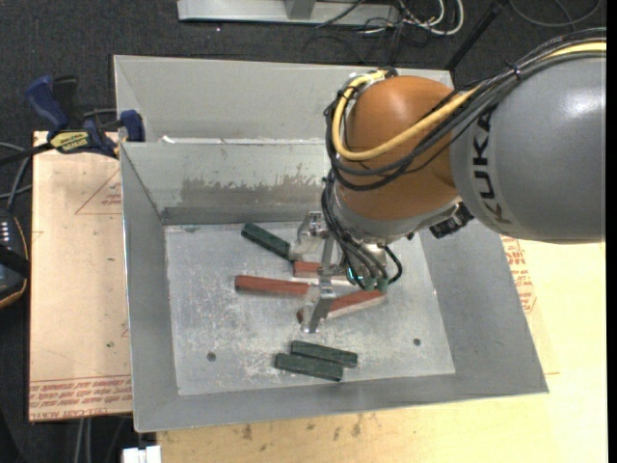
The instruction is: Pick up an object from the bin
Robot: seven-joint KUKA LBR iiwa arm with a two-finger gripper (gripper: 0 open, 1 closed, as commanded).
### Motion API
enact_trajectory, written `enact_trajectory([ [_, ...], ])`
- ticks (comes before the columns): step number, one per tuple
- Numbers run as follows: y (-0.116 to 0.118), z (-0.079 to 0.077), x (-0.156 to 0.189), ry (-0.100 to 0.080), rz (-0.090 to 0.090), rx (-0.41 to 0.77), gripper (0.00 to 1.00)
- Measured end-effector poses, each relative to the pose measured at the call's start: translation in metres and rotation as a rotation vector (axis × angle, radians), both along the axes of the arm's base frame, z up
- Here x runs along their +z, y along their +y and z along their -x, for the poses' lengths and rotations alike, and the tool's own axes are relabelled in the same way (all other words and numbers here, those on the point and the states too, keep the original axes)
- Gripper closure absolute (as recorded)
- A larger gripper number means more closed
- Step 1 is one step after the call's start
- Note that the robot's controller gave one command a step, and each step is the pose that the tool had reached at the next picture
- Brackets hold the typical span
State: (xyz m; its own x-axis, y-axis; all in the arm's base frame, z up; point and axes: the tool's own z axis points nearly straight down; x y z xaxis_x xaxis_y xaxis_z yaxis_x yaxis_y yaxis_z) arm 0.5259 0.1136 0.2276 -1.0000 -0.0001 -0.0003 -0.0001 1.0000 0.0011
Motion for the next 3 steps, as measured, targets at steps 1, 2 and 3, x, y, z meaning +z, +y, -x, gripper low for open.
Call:
enact_trajectory([
  [1, 0.001, -0.016, -0.105, 0.001, 0.000, -0.099, 1.00],
  [2, 0.001, -0.016, -0.105, 0.001, 0.000, -0.100, 1.00],
  [3, 0.010, -0.020, -0.065, 0.007, 0.002, -0.099, 1.00],
])
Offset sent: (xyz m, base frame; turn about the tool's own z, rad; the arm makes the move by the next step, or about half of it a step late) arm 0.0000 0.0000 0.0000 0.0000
